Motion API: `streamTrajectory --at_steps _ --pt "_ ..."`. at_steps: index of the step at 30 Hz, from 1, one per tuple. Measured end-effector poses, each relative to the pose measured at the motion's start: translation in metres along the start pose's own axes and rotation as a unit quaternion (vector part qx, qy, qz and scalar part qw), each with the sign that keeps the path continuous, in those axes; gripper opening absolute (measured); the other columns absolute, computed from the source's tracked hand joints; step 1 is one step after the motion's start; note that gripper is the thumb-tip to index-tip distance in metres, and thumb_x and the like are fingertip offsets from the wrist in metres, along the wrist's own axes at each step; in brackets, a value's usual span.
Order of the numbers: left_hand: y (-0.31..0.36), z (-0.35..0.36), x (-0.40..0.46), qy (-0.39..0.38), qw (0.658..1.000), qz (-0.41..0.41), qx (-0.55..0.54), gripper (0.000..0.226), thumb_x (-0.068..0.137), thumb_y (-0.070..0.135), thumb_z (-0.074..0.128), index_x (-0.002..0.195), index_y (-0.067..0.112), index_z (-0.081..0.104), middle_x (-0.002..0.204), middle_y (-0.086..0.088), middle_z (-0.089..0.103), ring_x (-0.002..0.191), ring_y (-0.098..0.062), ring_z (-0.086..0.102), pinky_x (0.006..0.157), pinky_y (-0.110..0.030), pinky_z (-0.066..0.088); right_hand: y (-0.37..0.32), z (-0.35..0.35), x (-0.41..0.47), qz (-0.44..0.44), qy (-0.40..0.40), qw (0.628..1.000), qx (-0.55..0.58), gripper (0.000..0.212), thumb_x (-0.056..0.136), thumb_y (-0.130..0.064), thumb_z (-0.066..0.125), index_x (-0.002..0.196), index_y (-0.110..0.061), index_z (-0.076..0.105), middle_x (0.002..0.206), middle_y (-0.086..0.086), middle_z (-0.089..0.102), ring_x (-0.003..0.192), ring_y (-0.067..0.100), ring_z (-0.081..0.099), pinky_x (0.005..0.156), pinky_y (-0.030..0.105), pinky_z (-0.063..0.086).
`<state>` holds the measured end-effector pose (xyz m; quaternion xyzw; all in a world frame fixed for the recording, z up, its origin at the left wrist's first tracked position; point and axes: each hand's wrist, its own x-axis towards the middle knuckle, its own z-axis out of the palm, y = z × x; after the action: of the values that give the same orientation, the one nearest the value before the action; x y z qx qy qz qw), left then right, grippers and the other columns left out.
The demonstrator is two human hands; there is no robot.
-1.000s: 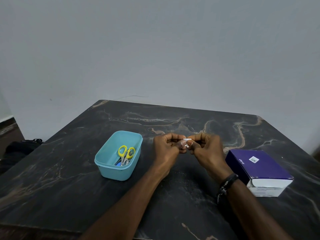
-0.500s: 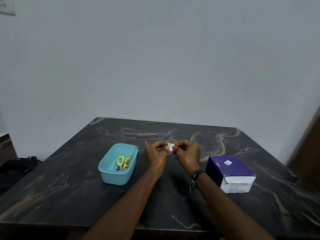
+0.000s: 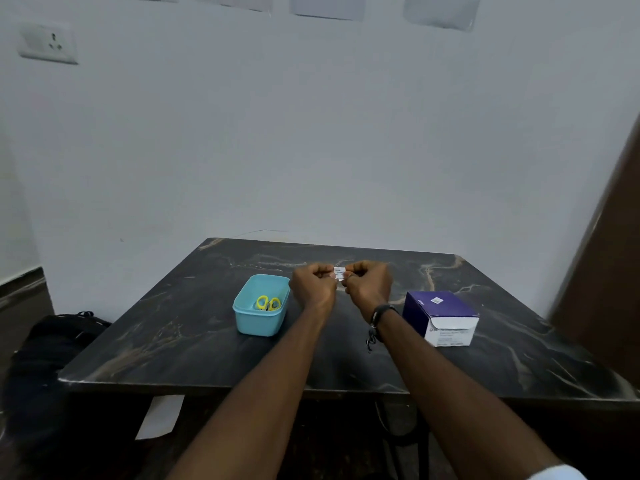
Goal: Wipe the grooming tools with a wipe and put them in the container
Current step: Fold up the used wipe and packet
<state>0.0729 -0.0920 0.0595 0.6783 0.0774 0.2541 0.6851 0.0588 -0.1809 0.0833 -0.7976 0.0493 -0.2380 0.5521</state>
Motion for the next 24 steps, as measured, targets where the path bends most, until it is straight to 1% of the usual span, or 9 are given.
streamTrajectory --at_steps 7,11,14,17,20,22,24 --pt "0.015 -0.006 -0.015 -0.009 1.000 0.004 0.006 0.016 0.073 -0.004 0.073 0.083 0.008 0.075 0.077 -0.009 0.074 0.071 -0.023 0.072 0.073 -0.042 0.061 -0.008 -0.009 -0.012 -0.006 0.014 1.000 -0.011 0.031 0.076 0.004 0.070 0.064 -0.024 0.065 0.074 0.006 0.072 0.074 0.023 0.070 0.071 0.043 0.061" --pt "0.010 0.005 -0.022 -0.027 1.000 -0.013 -0.006 0.018 0.069 -0.002 0.074 0.073 0.016 0.074 0.074 -0.006 0.074 0.070 -0.025 0.072 0.074 -0.044 0.060 -0.004 -0.025 -0.017 -0.004 0.029 0.999 -0.026 0.031 0.077 0.004 0.070 0.062 -0.024 0.065 0.074 0.006 0.072 0.074 0.022 0.070 0.071 0.044 0.060" --pt "0.012 0.029 -0.037 -0.051 0.998 -0.018 -0.009 0.018 0.068 -0.004 0.076 0.073 0.014 0.075 0.075 -0.006 0.074 0.070 -0.024 0.072 0.073 -0.043 0.061 0.003 -0.052 -0.020 0.009 0.056 0.998 -0.035 0.020 0.076 0.002 0.069 0.070 -0.016 0.071 0.075 0.006 0.073 0.075 0.022 0.070 0.071 0.040 0.060" --pt "0.023 0.062 -0.070 -0.097 0.995 -0.013 -0.017 0.018 0.070 -0.007 0.075 0.076 0.010 0.076 0.076 -0.005 0.074 0.071 -0.022 0.072 0.071 -0.040 0.061 0.017 -0.096 -0.020 0.030 0.100 0.993 -0.049 0.015 0.075 0.002 0.067 0.078 -0.011 0.075 0.077 0.006 0.074 0.078 0.022 0.070 0.073 0.036 0.059" --pt "0.031 0.104 -0.109 -0.157 0.986 -0.028 -0.040 0.021 0.071 -0.008 0.072 0.073 0.012 0.075 0.075 -0.003 0.073 0.071 -0.021 0.071 0.071 -0.038 0.061 0.031 -0.152 -0.024 0.047 0.149 0.985 -0.067 0.016 0.072 0.003 0.067 0.074 -0.011 0.074 0.071 0.005 0.072 0.072 0.023 0.070 0.067 0.036 0.060" --pt "0.036 0.136 -0.139 -0.205 0.976 -0.039 -0.058 0.022 0.071 -0.008 0.072 0.070 0.014 0.074 0.075 -0.006 0.074 0.072 -0.023 0.072 0.071 -0.040 0.061 0.041 -0.194 -0.029 0.063 0.188 0.977 -0.084 0.017 0.070 0.002 0.068 0.071 -0.014 0.074 0.068 0.005 0.072 0.071 0.024 0.071 0.067 0.039 0.061" --pt "0.043 0.164 -0.172 -0.248 0.966 -0.040 -0.057 0.020 0.072 -0.007 0.072 0.073 0.013 0.074 0.076 -0.007 0.074 0.072 -0.024 0.072 0.072 -0.041 0.061 0.052 -0.236 -0.036 0.074 0.229 0.966 -0.097 0.017 0.070 0.000 0.069 0.068 -0.017 0.073 0.067 0.003 0.072 0.070 0.023 0.071 0.067 0.041 0.061"
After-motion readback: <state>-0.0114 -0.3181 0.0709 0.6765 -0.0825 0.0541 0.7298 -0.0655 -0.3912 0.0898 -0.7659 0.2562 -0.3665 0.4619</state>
